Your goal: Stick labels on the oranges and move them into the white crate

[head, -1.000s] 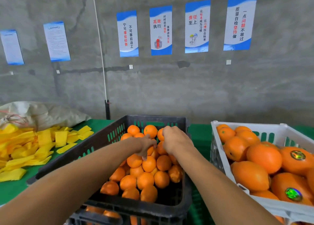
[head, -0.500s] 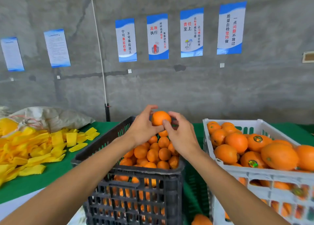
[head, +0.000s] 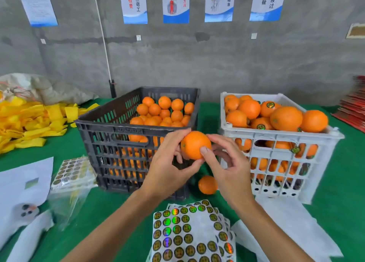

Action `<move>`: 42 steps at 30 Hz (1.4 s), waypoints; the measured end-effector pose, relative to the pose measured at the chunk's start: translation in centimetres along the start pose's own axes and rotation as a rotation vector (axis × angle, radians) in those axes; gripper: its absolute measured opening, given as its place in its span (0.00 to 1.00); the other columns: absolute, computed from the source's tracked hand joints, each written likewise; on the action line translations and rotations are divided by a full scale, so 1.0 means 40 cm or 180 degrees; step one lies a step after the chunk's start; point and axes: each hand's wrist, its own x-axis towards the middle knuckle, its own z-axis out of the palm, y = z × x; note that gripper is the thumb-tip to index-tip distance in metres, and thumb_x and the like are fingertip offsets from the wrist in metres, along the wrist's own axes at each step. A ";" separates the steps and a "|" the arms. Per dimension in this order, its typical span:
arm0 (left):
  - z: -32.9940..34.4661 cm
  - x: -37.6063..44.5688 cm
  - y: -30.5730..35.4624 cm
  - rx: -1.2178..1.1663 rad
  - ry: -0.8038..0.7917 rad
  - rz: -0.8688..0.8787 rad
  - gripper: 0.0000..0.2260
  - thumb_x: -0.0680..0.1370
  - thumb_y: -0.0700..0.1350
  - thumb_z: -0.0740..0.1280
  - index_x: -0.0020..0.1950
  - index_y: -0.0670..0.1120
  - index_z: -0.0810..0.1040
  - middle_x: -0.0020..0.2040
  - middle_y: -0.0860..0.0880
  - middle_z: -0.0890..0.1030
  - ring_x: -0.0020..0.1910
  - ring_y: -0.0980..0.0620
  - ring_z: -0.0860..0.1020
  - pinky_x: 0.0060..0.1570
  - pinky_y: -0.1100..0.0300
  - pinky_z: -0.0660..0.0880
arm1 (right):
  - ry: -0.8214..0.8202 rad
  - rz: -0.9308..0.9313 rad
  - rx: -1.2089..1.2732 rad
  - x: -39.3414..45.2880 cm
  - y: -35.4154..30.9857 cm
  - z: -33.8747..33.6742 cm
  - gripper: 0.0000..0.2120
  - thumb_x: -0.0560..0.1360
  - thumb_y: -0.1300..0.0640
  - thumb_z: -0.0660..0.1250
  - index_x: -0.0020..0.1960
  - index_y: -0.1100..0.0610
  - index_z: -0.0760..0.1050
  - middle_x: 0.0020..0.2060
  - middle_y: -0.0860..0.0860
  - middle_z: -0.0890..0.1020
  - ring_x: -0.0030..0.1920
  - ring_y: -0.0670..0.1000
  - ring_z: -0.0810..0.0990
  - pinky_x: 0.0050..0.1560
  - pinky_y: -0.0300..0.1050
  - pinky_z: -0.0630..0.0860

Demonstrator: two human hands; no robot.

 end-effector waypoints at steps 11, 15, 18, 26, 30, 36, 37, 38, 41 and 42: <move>0.059 -0.309 -0.134 -0.0631 -0.0767 -0.1780 0.29 0.73 0.59 0.79 0.71 0.62 0.72 0.61 0.59 0.78 0.52 0.50 0.83 0.46 0.58 0.82 | -0.1162 0.1031 -0.0556 -0.238 0.214 -0.026 0.10 0.81 0.41 0.64 0.58 0.41 0.80 0.54 0.41 0.82 0.54 0.47 0.81 0.53 0.47 0.78; 0.050 -0.320 -0.144 -0.1043 -0.0522 -0.2260 0.22 0.73 0.64 0.72 0.65 0.60 0.76 0.54 0.55 0.82 0.44 0.49 0.84 0.43 0.54 0.83 | -0.2315 0.1084 -0.1322 -0.256 0.257 -0.027 0.20 0.81 0.38 0.63 0.69 0.45 0.76 0.64 0.32 0.73 0.65 0.36 0.71 0.64 0.39 0.70; 0.052 -0.309 -0.147 -0.1218 -0.0436 -0.2448 0.19 0.73 0.67 0.66 0.59 0.58 0.77 0.44 0.49 0.82 0.32 0.50 0.80 0.34 0.59 0.78 | -0.2580 0.0976 -0.1639 -0.253 0.264 -0.023 0.31 0.78 0.30 0.61 0.72 0.48 0.75 0.67 0.31 0.68 0.66 0.32 0.65 0.67 0.35 0.66; 0.065 -0.311 -0.160 -0.1155 -0.0821 -0.2556 0.18 0.73 0.69 0.62 0.55 0.61 0.76 0.40 0.46 0.79 0.32 0.53 0.76 0.36 0.59 0.76 | -0.2440 0.1059 -0.1497 -0.243 0.263 -0.018 0.25 0.78 0.37 0.67 0.66 0.52 0.82 0.61 0.34 0.73 0.62 0.35 0.68 0.55 0.27 0.70; 0.065 -0.310 -0.159 -0.1125 -0.0892 -0.2555 0.15 0.74 0.68 0.61 0.53 0.61 0.75 0.38 0.50 0.77 0.35 0.53 0.74 0.39 0.54 0.73 | -0.2089 0.1222 -0.1459 -0.244 0.260 -0.007 0.11 0.79 0.48 0.71 0.56 0.52 0.87 0.55 0.37 0.78 0.59 0.40 0.73 0.54 0.31 0.72; 0.065 -0.311 -0.156 -0.0932 -0.1049 -0.2541 0.13 0.74 0.67 0.61 0.53 0.62 0.73 0.43 0.46 0.79 0.39 0.53 0.76 0.44 0.50 0.76 | -0.1415 0.1507 -0.1334 -0.249 0.241 0.006 0.05 0.78 0.58 0.72 0.45 0.52 0.86 0.45 0.39 0.82 0.50 0.42 0.79 0.52 0.36 0.75; 0.066 -0.311 -0.158 -0.0870 -0.1079 -0.2535 0.14 0.74 0.67 0.61 0.54 0.63 0.73 0.43 0.49 0.80 0.40 0.53 0.78 0.45 0.50 0.77 | -0.1147 0.1527 -0.1238 -0.246 0.232 0.004 0.06 0.78 0.58 0.72 0.45 0.51 0.86 0.45 0.39 0.83 0.50 0.42 0.81 0.51 0.37 0.76; 0.067 -0.311 -0.160 -0.0808 -0.1112 -0.2524 0.14 0.74 0.67 0.61 0.55 0.63 0.73 0.44 0.50 0.81 0.41 0.53 0.79 0.47 0.50 0.77 | -0.0854 0.1464 -0.1164 -0.241 0.223 0.001 0.06 0.78 0.58 0.72 0.46 0.50 0.85 0.46 0.39 0.83 0.50 0.43 0.81 0.51 0.36 0.77; 0.069 -0.309 -0.164 -0.0698 -0.1207 -0.2485 0.16 0.74 0.68 0.62 0.57 0.63 0.73 0.48 0.53 0.82 0.46 0.54 0.81 0.48 0.54 0.77 | -0.0470 0.1055 -0.0978 -0.227 0.191 0.002 0.05 0.78 0.55 0.72 0.49 0.47 0.85 0.49 0.40 0.84 0.53 0.45 0.82 0.52 0.32 0.75; 0.069 -0.310 -0.163 -0.0706 -0.1227 -0.2486 0.17 0.74 0.68 0.62 0.58 0.62 0.73 0.49 0.53 0.83 0.47 0.54 0.81 0.49 0.53 0.78 | -0.0543 0.0971 -0.0942 -0.229 0.182 0.007 0.05 0.78 0.54 0.72 0.50 0.47 0.86 0.50 0.40 0.84 0.54 0.46 0.82 0.53 0.32 0.75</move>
